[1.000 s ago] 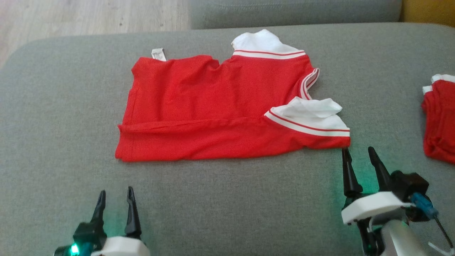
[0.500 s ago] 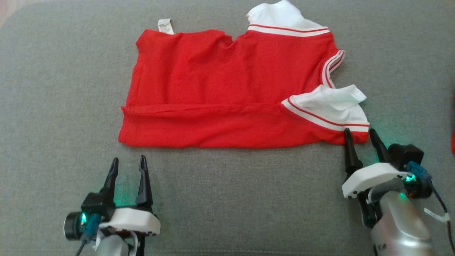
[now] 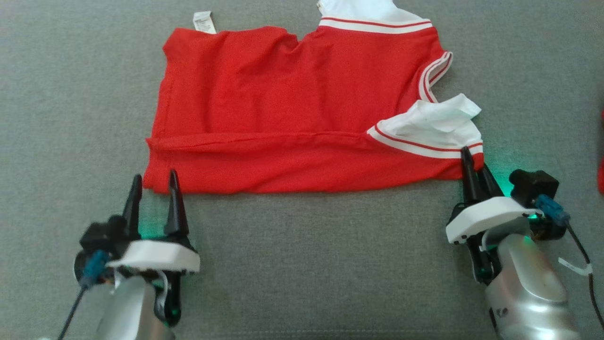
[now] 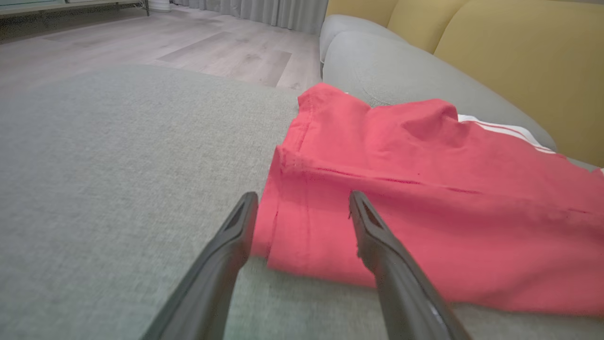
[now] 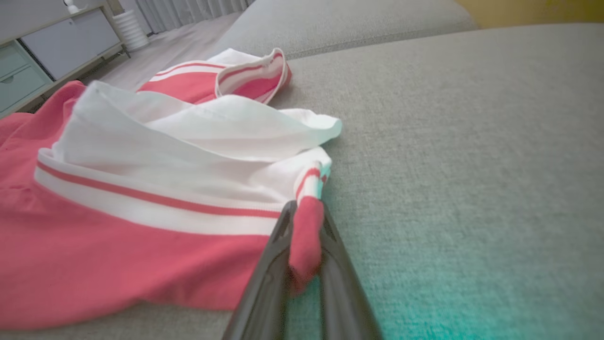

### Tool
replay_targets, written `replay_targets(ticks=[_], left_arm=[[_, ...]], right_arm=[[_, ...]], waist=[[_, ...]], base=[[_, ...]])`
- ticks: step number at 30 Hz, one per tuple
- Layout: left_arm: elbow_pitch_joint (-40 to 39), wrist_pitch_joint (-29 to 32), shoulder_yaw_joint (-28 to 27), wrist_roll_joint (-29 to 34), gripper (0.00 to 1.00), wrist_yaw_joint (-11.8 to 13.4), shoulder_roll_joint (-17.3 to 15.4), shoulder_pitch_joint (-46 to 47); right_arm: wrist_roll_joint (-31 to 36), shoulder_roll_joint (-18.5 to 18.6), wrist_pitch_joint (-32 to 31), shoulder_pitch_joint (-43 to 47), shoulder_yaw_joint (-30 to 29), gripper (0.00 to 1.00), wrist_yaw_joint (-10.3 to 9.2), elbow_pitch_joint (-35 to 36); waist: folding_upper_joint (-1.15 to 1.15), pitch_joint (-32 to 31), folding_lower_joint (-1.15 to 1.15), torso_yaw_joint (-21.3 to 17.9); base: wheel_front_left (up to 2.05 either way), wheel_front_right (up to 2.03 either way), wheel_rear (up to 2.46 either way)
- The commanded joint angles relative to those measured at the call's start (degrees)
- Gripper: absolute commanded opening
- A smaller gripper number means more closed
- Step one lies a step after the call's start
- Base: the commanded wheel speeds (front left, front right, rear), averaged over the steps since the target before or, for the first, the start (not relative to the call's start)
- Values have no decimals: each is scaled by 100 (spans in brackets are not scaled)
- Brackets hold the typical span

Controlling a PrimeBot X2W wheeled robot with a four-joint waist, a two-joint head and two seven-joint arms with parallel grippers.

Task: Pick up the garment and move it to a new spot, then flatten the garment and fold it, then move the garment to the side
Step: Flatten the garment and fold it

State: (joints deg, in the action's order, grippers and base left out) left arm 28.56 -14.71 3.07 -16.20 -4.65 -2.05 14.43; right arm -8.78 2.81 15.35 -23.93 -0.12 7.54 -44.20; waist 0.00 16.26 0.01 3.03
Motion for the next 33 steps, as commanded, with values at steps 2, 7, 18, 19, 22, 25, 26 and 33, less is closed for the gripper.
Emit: replay_targets(ticks=[2,7,18,19,22,25,26,33], left_arm=[[84,-29,-329,-52,100,-84,-83,353],[818,-29,-463,-97,100,-209,-83,707],[2055,-29,339,-578,0,-281,-83,955],[2032,-29,443,-680,0,-281,-83,946],[1830,-29,455,-876,0,-282,-85,950],[1505,-29,254,-896,0,-282,-111,976],[1396,-29,165,-877,0,-282,-125,978],[1117,-29,-236,-579,0,-283,-188,726]], right_arm=[[-76,7,-35,34,212,0,-5,216],[-214,7,-35,4,398,0,-5,408],[-502,7,-35,59,554,0,-5,713],[-536,7,-35,70,565,0,-5,745],[-650,7,-35,75,569,0,-5,833],[-766,7,-35,13,527,0,-5,902],[-818,7,-35,-16,502,0,-5,916],[-1029,7,-35,0,348,0,-5,814]], waist=[[0,88,-1,-79],[0,184,-1,-179],[0,91,-1,-206],[0,63,-1,-190],[0,-36,-1,-134],[0,-170,-1,-82],[0,-239,-1,-69],[0,-904,-1,-70]], base=[[0,0,0],[0,0,0],[0,0,0],[0,0,0],[0,0,0],[0,0,0],[0,0,0],[0,0,0]])
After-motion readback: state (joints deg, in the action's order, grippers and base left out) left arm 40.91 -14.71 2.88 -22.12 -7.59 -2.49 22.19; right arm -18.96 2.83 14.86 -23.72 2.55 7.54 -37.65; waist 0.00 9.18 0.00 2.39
